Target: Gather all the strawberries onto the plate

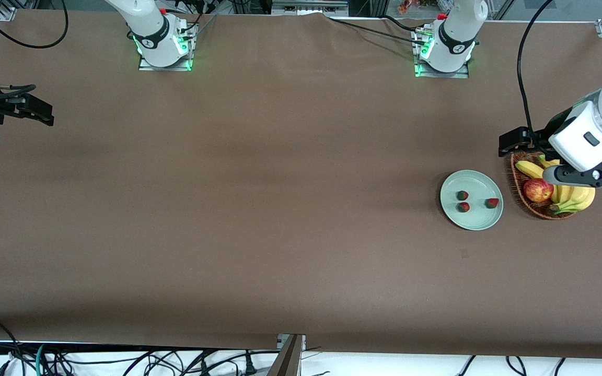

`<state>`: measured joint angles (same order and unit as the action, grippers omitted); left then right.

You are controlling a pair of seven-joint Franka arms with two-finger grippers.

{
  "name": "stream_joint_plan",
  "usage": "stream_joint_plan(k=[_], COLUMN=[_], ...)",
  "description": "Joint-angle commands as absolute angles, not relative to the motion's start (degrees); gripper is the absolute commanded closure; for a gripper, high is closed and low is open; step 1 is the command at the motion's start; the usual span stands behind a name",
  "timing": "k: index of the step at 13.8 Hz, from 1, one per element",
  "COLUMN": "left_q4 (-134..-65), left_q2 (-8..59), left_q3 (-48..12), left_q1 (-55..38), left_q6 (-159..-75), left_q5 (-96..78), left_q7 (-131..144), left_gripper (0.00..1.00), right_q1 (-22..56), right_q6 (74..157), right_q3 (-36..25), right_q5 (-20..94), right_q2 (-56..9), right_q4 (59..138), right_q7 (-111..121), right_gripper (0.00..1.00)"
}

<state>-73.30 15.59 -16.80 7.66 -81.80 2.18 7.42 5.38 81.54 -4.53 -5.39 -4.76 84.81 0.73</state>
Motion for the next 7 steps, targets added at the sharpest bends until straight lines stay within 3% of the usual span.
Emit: stream_joint_plan(k=[1,4,7], left_q4=[-88.29,-99.90,-100.72], left_q2=[5.48,-2.70,-3.08], left_q3=[-7.50,-4.39,-4.39], left_q1=[1.26,-3.34,-3.34], left_q6=[-91.20,-97.18,-97.82], left_q5=[-0.62,0.09,0.09], left_q7=[7.12,7.38,7.21], left_gripper=[0.00,0.00,0.00], right_q1=[5.27,5.36,5.27], right_q6=[80.33,80.33,80.33], right_q3=[-4.75,-4.66,-4.75], right_q5=[-4.57,-4.57,-4.14], right_q2=[-5.19,-5.19,-5.19], right_q4=[83.32,83.32,83.32], right_q7=[1.06,0.97,0.79], right_gripper=[0.00,0.00,0.00])
